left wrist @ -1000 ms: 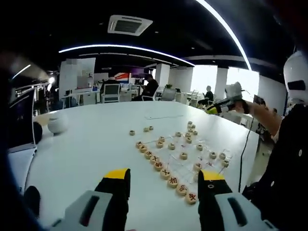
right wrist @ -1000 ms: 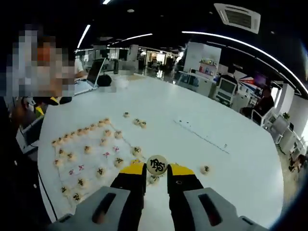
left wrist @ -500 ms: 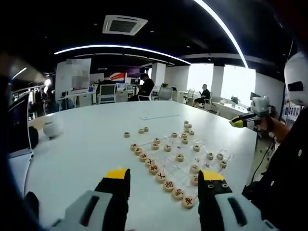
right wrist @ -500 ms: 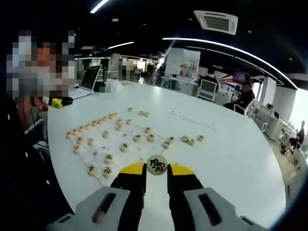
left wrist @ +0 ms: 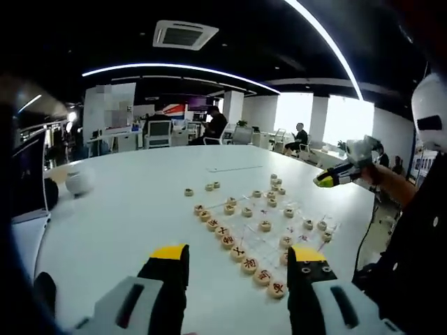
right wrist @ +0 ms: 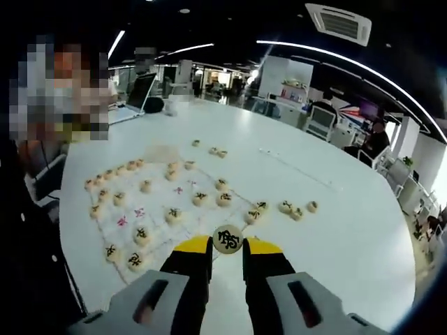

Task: Pick up the chess pieces one by one and place each piece onto its starting position on the chessboard, setting the pieces on their correct points until all the chess pieces are arranged in the starting layout

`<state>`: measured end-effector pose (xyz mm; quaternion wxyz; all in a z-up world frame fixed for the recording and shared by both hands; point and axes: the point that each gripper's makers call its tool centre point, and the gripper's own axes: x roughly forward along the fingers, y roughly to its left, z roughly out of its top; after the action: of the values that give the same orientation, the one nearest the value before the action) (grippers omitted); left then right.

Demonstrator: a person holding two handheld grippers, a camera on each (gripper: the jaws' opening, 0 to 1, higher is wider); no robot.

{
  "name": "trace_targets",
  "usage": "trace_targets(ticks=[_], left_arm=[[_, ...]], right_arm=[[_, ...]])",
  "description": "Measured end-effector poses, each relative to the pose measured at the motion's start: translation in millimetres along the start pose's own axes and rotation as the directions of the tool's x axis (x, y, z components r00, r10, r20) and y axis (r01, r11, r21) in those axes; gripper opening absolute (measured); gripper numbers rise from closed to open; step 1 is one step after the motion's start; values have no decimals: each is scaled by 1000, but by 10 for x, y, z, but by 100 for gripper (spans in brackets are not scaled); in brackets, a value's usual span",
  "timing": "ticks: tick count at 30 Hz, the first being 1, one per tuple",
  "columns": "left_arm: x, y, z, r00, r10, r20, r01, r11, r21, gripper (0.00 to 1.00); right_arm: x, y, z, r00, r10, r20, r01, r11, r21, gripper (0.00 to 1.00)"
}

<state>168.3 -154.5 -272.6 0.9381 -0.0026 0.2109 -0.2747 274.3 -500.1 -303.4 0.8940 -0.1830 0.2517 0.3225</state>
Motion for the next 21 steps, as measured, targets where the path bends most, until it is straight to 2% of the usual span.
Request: trace_targets(ticks=[5,10,21], left_arm=[[-46,39,-21,1000,15,4,-15,1000,-11,57],[-82,70,-56,1000,25,2,-25,1000,-19,57],[-94,88,-98,999,32,-1,-32,999,-32,57]], right_arm=[[342,-98,-87,998,27,-61,-27,1000,13,19],[562,-116,-176,993,39,-107,-38,999,12,19],[737,-104,-241,988,60,-140,-55,998,38,19]])
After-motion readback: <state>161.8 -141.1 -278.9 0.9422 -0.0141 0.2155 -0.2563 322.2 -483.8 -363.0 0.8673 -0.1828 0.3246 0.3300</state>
